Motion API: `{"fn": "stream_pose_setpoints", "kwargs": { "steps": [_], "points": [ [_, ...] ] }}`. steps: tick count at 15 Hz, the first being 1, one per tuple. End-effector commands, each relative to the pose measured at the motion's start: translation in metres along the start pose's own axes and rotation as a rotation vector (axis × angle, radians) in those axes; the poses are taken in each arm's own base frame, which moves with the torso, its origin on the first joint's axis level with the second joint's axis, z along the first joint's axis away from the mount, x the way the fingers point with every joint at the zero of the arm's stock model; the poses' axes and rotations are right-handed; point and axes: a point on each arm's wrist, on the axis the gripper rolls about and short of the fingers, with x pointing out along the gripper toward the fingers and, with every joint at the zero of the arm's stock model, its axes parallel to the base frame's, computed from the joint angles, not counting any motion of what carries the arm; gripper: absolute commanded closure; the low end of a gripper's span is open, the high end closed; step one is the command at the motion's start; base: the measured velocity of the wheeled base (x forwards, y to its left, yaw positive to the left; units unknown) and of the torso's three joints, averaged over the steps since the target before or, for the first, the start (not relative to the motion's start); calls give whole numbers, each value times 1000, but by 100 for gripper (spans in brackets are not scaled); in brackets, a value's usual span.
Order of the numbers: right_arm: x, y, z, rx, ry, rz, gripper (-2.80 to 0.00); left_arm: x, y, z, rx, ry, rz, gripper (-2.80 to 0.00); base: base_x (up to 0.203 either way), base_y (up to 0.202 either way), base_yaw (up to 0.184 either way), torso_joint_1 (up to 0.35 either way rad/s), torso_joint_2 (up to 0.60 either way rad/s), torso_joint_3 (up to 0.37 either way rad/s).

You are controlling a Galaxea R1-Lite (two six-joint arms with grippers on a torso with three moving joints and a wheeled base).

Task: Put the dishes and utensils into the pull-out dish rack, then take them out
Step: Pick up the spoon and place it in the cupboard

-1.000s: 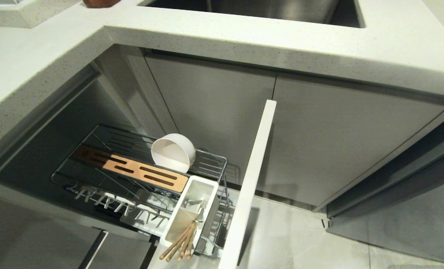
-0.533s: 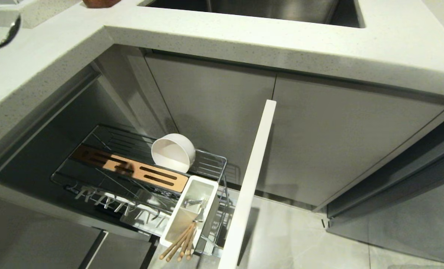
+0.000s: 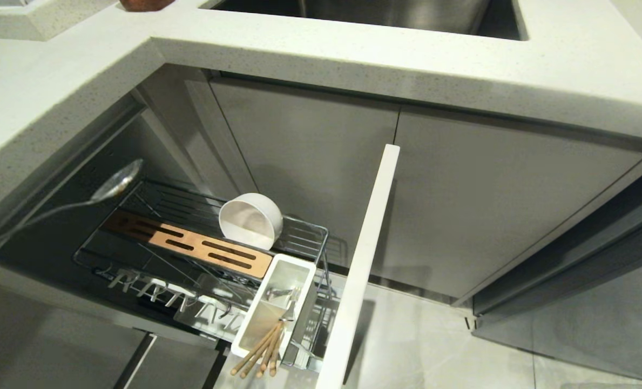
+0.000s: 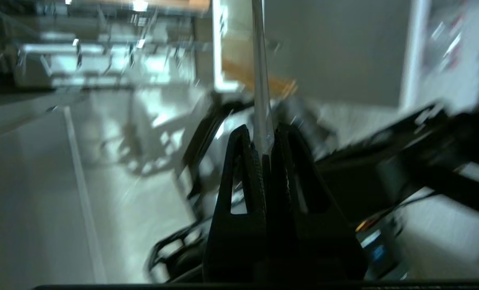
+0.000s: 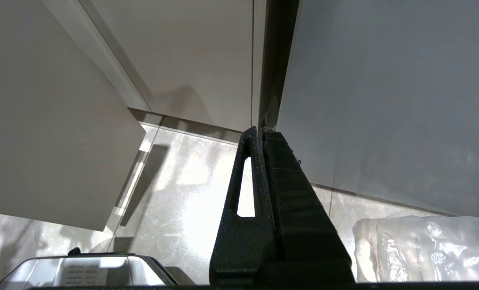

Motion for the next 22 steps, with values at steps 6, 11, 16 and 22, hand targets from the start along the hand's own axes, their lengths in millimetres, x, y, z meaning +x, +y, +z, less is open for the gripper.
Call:
{"fn": "stream_pose_setpoints", "kwargs": {
  "steps": [6, 11, 16, 22],
  "points": [
    [0, 0, -1, 0, 3, 1, 0, 33, 12, 25, 71, 151, -9, 0, 0, 0, 0, 0, 0, 0],
    [0, 0, 0, 0, 2, 0, 0, 65, -6, 59, 77, 148, 19, 0, 0, 0, 0, 0, 0, 0],
    [0, 0, -1, 0, 2, 1, 0, 119, -48, 70, 74, 228, 178, 0, 0, 0, 0, 0, 0, 0],
    [0, 0, -1, 0, 3, -1, 0, 136, -48, 55, -94, 405, 274, 0, 0, 0, 0, 0, 0, 0]
  ]
}}
